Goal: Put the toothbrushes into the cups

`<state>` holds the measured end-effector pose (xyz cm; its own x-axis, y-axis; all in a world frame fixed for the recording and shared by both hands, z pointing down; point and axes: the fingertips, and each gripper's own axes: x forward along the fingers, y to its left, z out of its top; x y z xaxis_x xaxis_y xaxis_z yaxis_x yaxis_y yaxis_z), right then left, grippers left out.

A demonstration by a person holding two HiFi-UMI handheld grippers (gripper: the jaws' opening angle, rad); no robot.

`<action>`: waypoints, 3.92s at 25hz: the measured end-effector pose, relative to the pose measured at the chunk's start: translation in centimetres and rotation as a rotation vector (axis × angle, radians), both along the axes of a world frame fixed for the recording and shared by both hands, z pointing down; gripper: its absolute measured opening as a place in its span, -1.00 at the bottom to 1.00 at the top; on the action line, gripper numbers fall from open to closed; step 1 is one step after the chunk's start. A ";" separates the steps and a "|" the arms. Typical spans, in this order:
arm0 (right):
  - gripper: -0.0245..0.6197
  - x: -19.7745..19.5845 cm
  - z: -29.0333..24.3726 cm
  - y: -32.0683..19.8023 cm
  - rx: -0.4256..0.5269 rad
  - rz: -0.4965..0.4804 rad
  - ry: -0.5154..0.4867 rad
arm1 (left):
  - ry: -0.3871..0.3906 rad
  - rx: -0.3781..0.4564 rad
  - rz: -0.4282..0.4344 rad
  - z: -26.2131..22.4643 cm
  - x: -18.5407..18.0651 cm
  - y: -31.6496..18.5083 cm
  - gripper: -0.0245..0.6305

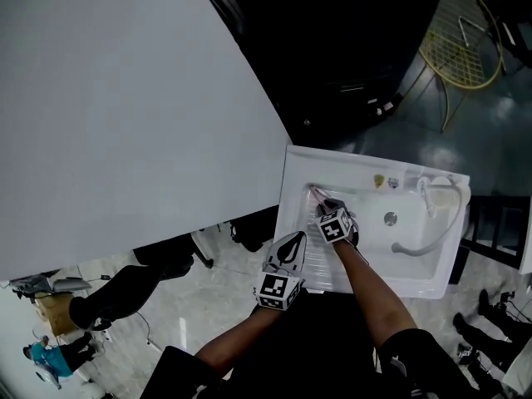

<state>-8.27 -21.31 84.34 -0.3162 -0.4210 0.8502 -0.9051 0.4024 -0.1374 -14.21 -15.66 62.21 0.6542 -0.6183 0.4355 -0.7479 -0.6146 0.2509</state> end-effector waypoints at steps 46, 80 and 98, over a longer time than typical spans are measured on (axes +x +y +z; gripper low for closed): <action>-0.74 6.4 -30.0 16.1 0.678 0.511 -0.197 | 0.173 0.190 0.309 -8.0 5.4 7.7 -0.89; -0.74 26.9 -35.4 37.1 0.855 0.569 -0.205 | 0.147 0.175 0.407 -10.8 28.2 30.7 -0.89; -0.74 33.7 -33.6 27.2 0.759 0.614 -0.183 | 0.199 0.117 0.416 -9.0 34.2 21.0 -0.89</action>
<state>25.40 5.93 50.69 0.0396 -0.9682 0.2472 -0.9764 -0.0900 -0.1962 20.00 5.37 53.24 0.9203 -0.3236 0.2199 -0.3768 -0.8844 0.2754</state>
